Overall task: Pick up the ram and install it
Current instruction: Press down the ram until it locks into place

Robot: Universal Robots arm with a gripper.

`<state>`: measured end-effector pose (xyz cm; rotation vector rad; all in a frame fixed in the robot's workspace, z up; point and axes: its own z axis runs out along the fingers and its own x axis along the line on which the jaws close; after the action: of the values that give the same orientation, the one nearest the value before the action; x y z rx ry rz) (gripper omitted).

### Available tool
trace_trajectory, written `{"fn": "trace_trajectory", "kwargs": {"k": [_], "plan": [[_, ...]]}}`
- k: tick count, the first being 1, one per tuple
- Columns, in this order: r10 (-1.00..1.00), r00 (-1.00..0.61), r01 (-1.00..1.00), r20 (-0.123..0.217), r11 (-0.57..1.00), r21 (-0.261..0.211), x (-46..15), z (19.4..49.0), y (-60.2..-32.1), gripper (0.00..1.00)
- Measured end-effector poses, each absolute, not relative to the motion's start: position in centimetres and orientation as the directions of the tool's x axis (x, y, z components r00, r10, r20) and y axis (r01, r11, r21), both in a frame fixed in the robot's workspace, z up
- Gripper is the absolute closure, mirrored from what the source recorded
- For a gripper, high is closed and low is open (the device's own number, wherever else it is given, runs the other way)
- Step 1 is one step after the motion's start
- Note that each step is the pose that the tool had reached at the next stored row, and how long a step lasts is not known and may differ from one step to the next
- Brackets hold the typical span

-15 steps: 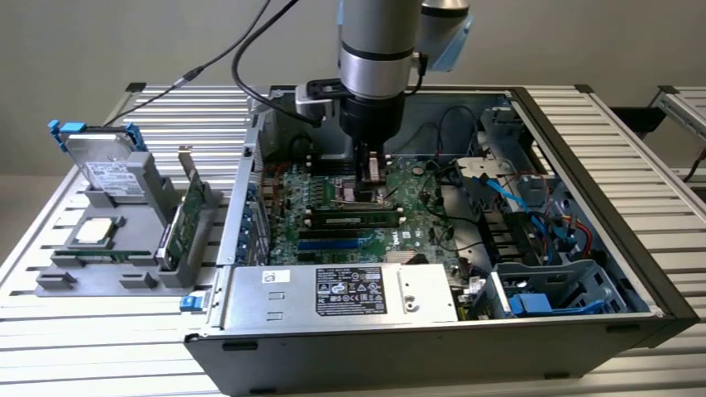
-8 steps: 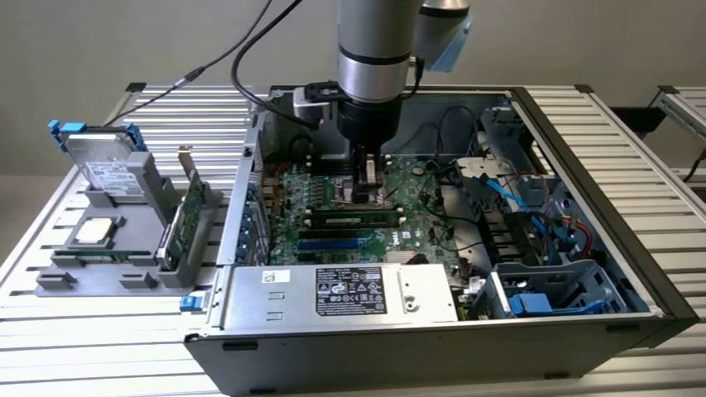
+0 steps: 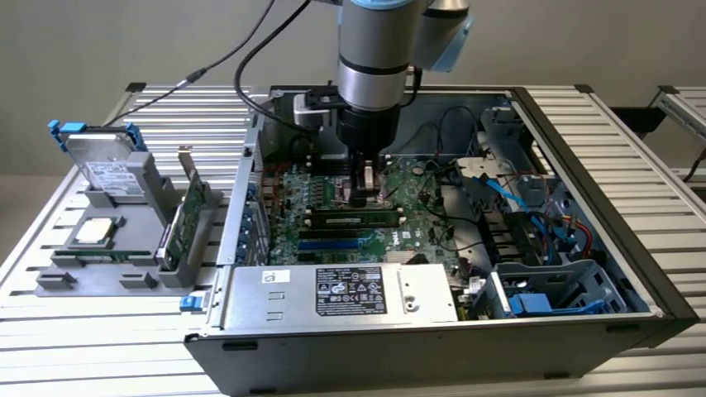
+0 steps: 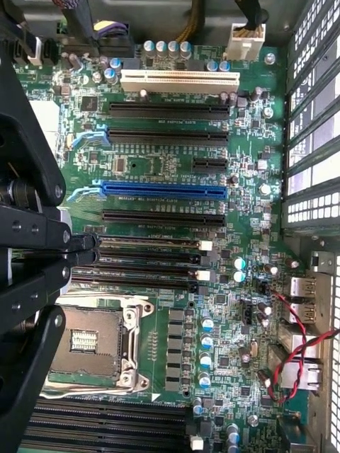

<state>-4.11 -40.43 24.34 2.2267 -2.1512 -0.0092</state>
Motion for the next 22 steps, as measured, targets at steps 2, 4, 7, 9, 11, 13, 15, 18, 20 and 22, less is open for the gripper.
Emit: {"fn": "trace_trajectory", "kwargs": {"k": [2,4,7,9,11,13,15,18,20,22], "plan": [[-0.999,0.035,-0.999,0.027,-0.034,0.042,-4.11,24.08,-40.42,0.9],[-0.999,0.035,-0.998,0.027,-0.034,0.046,-4.11,23.89,-40.42,0.9],[-0.999,0.035,-0.998,0.027,-0.034,0.046,-4.1,23.88,-40.43,0.9],[-0.999,0.035,-0.998,0.027,-0.034,0.046,-4.07,23.87,-40.42,0.9],[-0.999,0.035,-0.998,0.027,-0.034,0.046,-4.04,23.87,-40.42,0.9],[-0.999,0.035,-0.998,0.027,-0.034,0.046,-4.03,23.82,-40.42,0.9],[-0.999,0.035,-0.998,0.027,-0.034,0.046,-4.03,23.74,-40.43,0.9],[-0.999,0.035,-0.998,0.027,-0.034,0.046,-4.02,23.62,-40.45,0.9],[-0.999,0.035,-0.998,0.027,-0.034,0.046,-3.98,23.56,-40.46,0.9],[-0.999,0.035,-0.998,0.027,-0.034,0.046,-3.93,23.52,-40.48,0.9]]}}
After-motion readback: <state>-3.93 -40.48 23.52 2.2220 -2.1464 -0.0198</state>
